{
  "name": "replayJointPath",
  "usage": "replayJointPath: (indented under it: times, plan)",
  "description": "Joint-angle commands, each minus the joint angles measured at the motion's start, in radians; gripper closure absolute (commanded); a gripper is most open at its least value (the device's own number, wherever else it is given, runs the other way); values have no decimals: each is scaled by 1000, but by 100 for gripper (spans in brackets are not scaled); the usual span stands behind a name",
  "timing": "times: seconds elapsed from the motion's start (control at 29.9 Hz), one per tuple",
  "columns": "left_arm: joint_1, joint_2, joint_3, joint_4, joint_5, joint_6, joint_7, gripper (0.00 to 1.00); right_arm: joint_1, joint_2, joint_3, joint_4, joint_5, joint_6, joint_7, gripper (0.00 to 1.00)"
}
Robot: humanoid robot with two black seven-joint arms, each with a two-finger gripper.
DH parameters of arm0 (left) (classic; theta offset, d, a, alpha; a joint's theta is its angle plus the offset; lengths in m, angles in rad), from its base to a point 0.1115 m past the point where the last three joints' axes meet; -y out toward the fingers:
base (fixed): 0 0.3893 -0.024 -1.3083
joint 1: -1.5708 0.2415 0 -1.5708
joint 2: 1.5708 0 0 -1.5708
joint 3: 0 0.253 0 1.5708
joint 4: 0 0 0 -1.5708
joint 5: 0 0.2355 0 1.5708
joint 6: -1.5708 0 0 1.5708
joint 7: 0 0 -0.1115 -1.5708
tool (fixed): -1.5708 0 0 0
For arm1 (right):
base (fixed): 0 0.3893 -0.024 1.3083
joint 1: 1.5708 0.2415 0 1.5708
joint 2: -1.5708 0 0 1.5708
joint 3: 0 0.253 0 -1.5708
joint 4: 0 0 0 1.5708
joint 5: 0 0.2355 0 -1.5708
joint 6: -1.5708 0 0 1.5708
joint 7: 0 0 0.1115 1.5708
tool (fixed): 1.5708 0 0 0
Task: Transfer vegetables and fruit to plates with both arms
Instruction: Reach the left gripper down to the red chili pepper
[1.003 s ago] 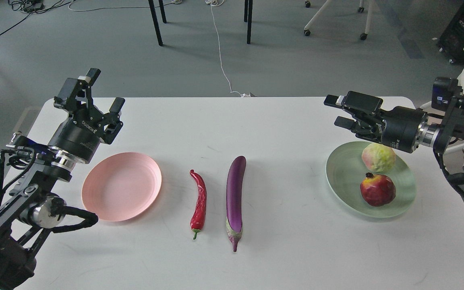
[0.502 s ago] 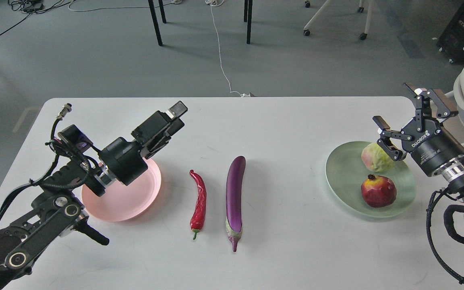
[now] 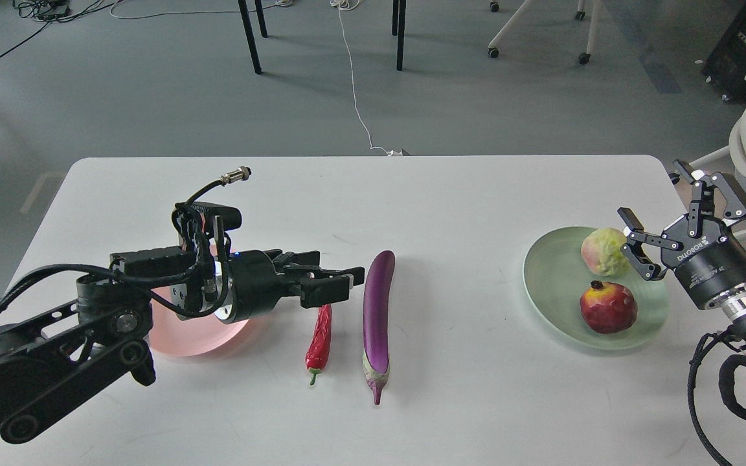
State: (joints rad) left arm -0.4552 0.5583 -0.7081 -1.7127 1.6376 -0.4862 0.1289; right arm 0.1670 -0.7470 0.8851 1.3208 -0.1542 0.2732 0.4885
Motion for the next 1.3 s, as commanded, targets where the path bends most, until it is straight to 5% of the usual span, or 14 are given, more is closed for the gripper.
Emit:
replayJointPath:
  times: [0.0, 0.3, 1.27]
  plan:
    - [7, -8, 2, -51, -119, -2, 193, 1, -1, 3, 0, -2, -5, 0, 0, 2]
    - [81, -57, 28, -48, -114, -2, 273, 1, 0, 21, -2, -3, -10, 0, 0, 2]
    - [9, -135, 141, 165, 192, -2, 198, 2, -3, 25, -3, -3, -11, 0, 0, 2]
